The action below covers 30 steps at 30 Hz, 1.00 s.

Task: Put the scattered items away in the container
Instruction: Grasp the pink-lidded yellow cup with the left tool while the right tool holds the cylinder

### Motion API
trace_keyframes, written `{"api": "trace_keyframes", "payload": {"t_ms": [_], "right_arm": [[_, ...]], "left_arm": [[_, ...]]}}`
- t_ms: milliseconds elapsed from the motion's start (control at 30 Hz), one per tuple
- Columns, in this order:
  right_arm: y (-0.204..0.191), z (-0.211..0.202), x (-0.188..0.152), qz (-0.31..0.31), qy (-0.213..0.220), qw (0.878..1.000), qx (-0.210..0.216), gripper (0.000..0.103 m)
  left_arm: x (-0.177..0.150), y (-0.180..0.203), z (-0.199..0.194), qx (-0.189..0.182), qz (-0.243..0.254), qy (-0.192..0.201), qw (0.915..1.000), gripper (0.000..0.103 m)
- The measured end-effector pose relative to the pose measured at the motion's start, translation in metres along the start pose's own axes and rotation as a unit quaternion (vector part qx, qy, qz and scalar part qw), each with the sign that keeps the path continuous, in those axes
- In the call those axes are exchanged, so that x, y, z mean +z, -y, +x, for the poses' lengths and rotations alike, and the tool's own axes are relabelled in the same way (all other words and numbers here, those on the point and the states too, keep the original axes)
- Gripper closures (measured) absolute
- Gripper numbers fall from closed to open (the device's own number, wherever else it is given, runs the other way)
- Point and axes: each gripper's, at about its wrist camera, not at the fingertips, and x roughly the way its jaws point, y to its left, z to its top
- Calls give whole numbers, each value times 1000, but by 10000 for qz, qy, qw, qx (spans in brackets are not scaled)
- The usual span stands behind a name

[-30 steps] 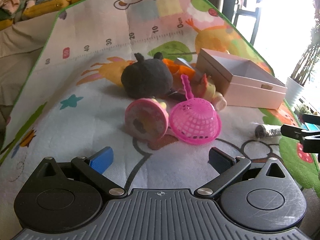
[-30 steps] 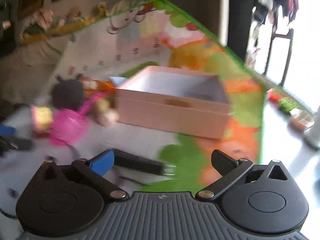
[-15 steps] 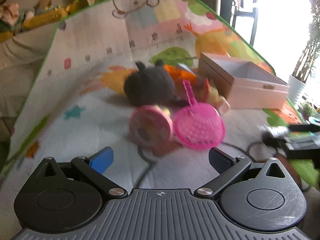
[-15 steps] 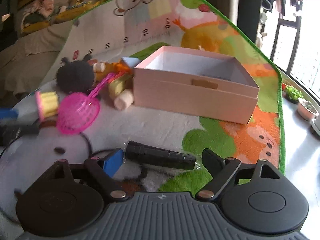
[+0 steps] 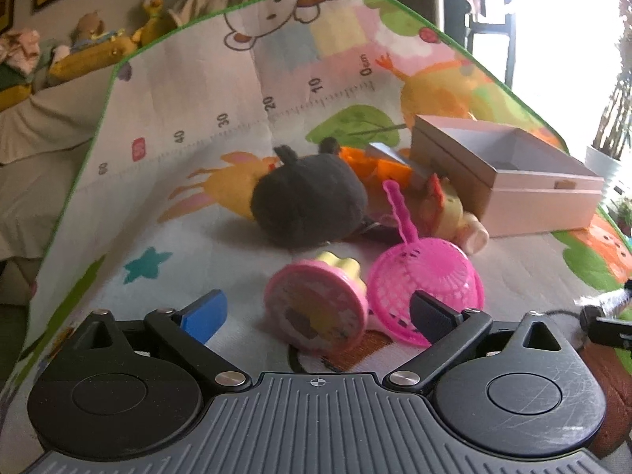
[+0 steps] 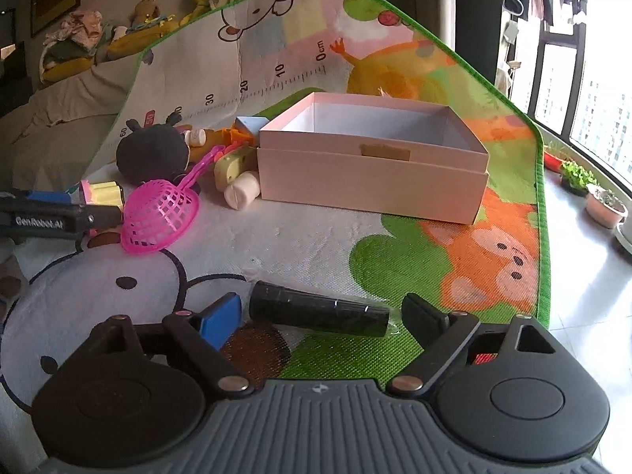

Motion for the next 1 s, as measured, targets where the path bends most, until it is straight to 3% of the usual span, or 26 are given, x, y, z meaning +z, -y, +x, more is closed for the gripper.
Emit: {"api": "trace_keyframes", "payload": {"t_ms": [67, 167, 333, 467, 633, 700, 767, 833, 1000], "right_arm": [[2, 0, 0, 58, -11, 10000, 35, 14], [5, 1, 0, 175, -27, 9998, 99, 14], [10, -1, -1, 333, 23, 9993, 190, 14], [12, -4, -2, 398, 116, 9989, 226, 13], [13, -7, -2, 440, 212, 9985, 236, 11], [14, -8, -3, 458, 248, 9984, 229, 10], [14, -8, -3, 463, 259, 9983, 224, 8], [14, -8, -2, 463, 248, 9984, 212, 7], [13, -6, -1, 452, 177, 9987, 171, 3]], "left_arm": [[0, 0, 5, -21, 0, -94, 10000, 39], [-1, -2, 9, -14, -56, -206, 9998, 43], [1, 1, -7, 64, 332, -287, 9990, 44], [1, 6, -28, 94, 698, -383, 9968, 59], [-9, 12, -36, 155, 854, -556, 9947, 57], [-11, 10, -36, 152, 720, -568, 9957, 44], [-10, 8, -38, 141, 601, -464, 9970, 23], [-9, 9, -38, 170, 613, -308, 9975, 16], [-5, 13, -20, 224, 595, -239, 9977, 15]]}}
